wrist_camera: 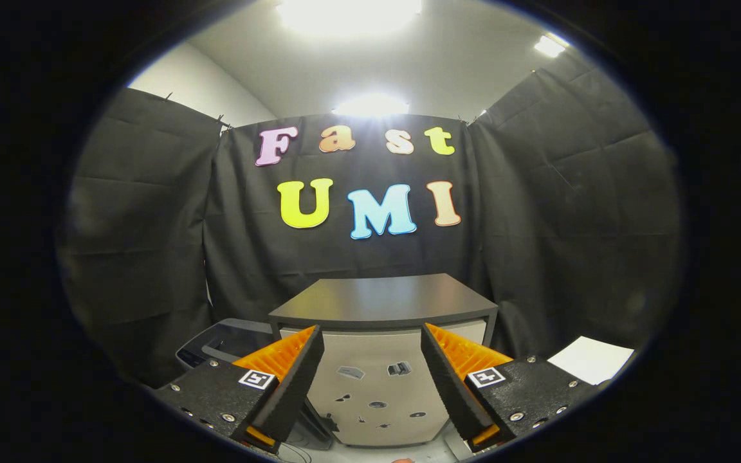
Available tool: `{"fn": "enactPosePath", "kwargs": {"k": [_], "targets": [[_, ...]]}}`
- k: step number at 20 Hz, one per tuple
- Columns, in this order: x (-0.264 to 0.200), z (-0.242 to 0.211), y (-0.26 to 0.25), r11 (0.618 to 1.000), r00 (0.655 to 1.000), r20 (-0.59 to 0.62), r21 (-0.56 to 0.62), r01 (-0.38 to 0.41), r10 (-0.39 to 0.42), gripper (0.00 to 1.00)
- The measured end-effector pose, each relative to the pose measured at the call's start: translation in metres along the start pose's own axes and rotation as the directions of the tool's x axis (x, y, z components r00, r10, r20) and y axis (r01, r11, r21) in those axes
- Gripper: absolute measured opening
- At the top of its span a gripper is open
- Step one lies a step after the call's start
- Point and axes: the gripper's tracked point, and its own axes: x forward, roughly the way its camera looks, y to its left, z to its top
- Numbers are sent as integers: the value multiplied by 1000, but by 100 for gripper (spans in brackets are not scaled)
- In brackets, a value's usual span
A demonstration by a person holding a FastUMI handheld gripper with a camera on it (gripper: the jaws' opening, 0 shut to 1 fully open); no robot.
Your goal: Put the clothes into the washing machine and then close the washing machine lid.
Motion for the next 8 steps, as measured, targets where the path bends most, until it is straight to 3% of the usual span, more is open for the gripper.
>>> {"fn": "enactPosePath", "kwargs": {"k": [8], "targets": [[0,-6,7,1000,1000,-8,-2,-5,5,93]]}}
